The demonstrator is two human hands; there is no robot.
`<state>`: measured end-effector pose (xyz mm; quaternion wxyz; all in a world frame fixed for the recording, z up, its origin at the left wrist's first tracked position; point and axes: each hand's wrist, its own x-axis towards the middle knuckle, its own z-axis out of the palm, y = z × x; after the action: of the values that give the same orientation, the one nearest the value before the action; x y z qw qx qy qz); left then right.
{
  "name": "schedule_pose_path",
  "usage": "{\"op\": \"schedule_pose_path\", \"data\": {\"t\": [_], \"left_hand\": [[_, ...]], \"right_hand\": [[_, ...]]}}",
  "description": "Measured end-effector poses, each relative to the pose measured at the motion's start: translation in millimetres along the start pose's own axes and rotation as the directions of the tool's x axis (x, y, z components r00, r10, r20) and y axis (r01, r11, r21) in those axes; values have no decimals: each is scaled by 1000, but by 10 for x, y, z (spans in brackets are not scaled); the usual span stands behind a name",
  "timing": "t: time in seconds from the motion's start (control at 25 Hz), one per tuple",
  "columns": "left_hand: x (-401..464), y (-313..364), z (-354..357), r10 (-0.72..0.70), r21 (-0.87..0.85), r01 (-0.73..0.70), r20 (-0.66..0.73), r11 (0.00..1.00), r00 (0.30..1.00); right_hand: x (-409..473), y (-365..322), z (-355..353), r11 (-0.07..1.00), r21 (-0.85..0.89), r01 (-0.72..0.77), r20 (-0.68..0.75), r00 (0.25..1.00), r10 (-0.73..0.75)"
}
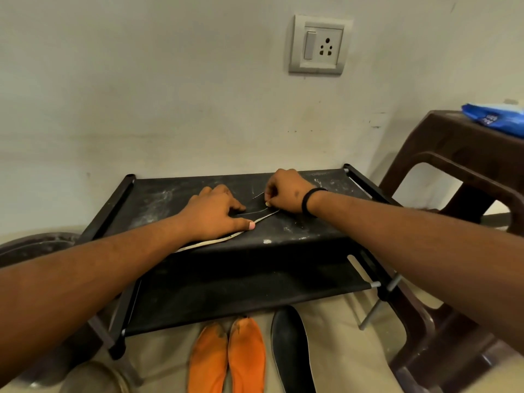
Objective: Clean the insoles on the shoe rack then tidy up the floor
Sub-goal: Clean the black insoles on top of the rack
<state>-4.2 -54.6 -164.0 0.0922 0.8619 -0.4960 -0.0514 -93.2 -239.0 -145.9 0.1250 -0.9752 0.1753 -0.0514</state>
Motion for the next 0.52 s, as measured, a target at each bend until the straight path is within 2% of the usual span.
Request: {"op": "schedule_pose_path", "data": {"t": [0.08,0.16,0.32,0.4,0.52], "left_hand": [[1,13,-13,7,0,-7,10,1000,1000],[-10,17,-55,7,7,-7,50,1000,999],[-78,21,-139,-92,128,79,99,989,991],[-95,37,-116,-119,177,100,95,979,988],[-109,19,-75,-111,101,102,84,990,990]], "right_hand": [[-72,-106,6,997,-4,73,107,992,-72],[-72,-83,-53,995,-66,79,138,988,-70],[45,88,-39,976,-205,-79,-54,996,69],[91,31,56,987,-120,-108,-106,990,95],[57,-182,135,1000,21,-3,-7,1000,3]]}}
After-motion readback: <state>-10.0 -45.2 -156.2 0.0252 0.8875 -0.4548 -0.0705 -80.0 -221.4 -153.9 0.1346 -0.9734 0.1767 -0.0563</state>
